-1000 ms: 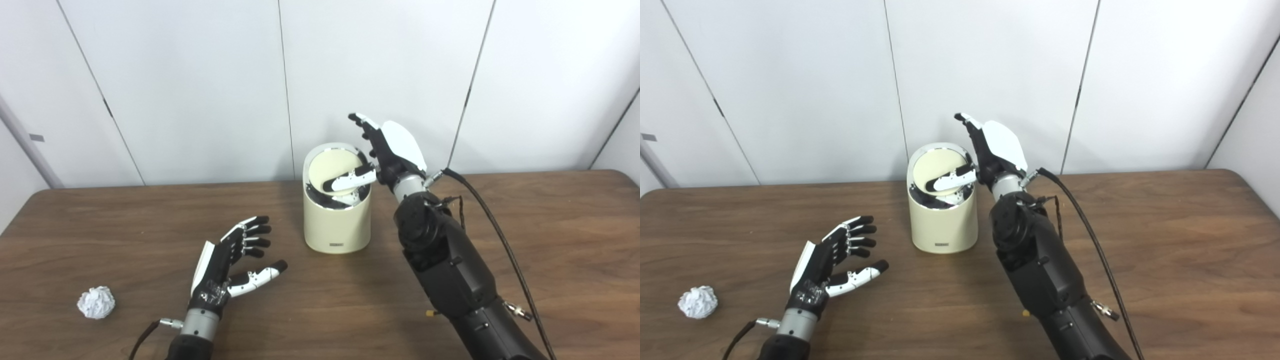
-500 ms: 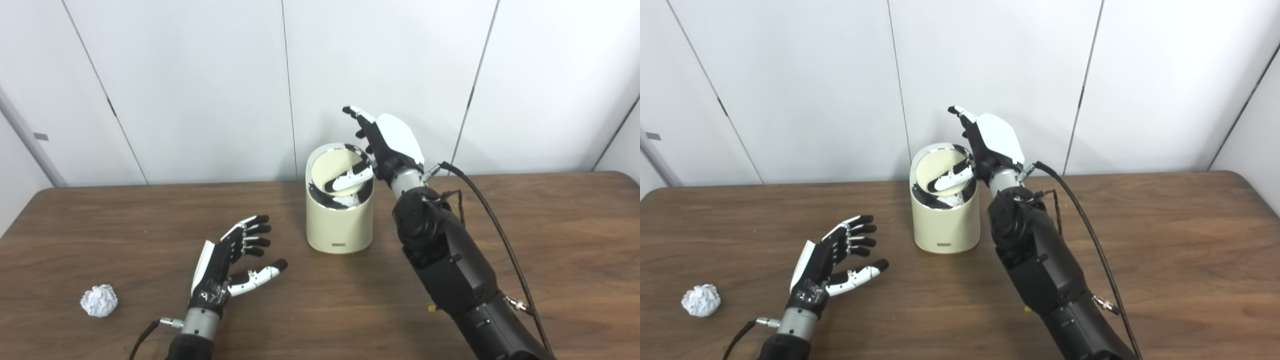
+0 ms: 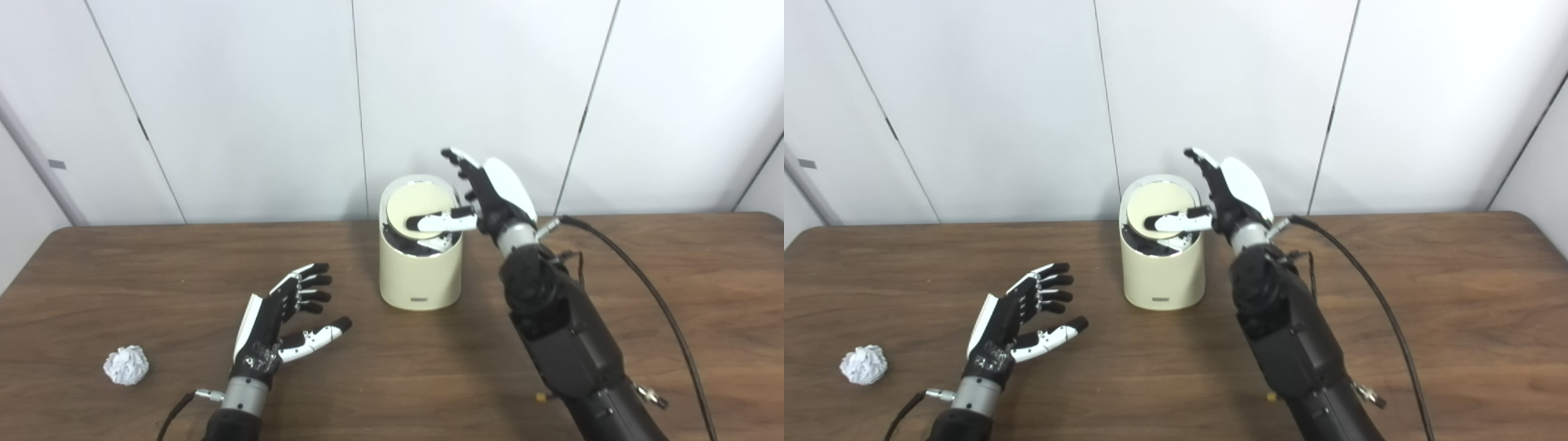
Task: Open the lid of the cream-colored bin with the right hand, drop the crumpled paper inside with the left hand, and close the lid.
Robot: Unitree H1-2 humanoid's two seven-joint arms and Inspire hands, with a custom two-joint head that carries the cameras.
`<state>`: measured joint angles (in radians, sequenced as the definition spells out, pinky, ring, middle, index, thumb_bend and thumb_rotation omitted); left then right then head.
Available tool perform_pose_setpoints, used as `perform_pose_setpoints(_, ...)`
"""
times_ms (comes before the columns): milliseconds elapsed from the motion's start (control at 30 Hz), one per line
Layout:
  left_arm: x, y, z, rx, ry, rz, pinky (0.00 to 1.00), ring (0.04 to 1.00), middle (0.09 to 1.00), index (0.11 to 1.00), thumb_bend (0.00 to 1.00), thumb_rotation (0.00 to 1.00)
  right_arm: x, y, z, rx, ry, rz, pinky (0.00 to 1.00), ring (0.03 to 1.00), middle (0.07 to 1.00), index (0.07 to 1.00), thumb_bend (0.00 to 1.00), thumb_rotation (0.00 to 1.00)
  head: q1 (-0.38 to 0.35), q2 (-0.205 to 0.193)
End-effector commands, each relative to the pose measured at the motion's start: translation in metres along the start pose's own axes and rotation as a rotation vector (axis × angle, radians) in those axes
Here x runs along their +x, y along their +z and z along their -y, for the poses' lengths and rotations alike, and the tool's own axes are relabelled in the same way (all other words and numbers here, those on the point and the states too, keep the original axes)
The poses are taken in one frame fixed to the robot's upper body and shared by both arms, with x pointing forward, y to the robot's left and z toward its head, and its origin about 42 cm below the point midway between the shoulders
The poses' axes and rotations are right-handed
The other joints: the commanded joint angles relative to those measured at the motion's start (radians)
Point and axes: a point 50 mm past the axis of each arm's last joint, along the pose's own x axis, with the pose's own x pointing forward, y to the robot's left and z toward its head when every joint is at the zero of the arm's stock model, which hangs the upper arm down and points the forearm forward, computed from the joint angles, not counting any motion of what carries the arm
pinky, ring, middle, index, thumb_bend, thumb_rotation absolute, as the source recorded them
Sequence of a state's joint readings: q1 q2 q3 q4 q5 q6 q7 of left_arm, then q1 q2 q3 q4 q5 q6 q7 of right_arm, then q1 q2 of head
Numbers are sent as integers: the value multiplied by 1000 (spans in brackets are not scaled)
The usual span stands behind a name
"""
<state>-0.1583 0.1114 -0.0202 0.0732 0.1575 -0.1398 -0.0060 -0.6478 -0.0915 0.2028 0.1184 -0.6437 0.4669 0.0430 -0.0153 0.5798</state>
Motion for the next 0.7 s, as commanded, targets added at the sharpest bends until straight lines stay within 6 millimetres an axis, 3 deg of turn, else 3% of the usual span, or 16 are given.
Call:
perform_pose_setpoints(0, 10, 15, -5, 5, 12, 76, 646, 686, 765, 808, 721, 132, 3, 19, 32, 21, -94, 74, 684, 834, 888, 885, 696, 811, -1, 0)
perform_pose_setpoints(267, 11, 17, -3, 8, 5, 75, 644, 683, 764, 806, 720, 140, -19, -15, 49, 98, -135, 92, 682, 810, 874, 875, 676, 877, -2, 6)
perform_pose_setpoints(500, 12, 19, -2, 4, 0, 74, 653, 681, 764, 804, 724, 129, -49, -57, 46, 170, -80, 93, 706, 821, 879, 882, 649, 736, -5, 8)
perform_pose_setpoints(600, 12, 19, -2, 6, -2, 74, 635, 681, 762, 803, 730, 134, -61, -76, 40, 195, -50, 103, 617, 761, 878, 889, 630, 646, -4, 10)
perform_pose_setpoints(667, 13, 19, -1, 5, -4, 74, 634, 680, 760, 802, 733, 145, -67, -84, 37, 196, -32, 102, 611, 761, 878, 887, 679, 611, -4, 10)
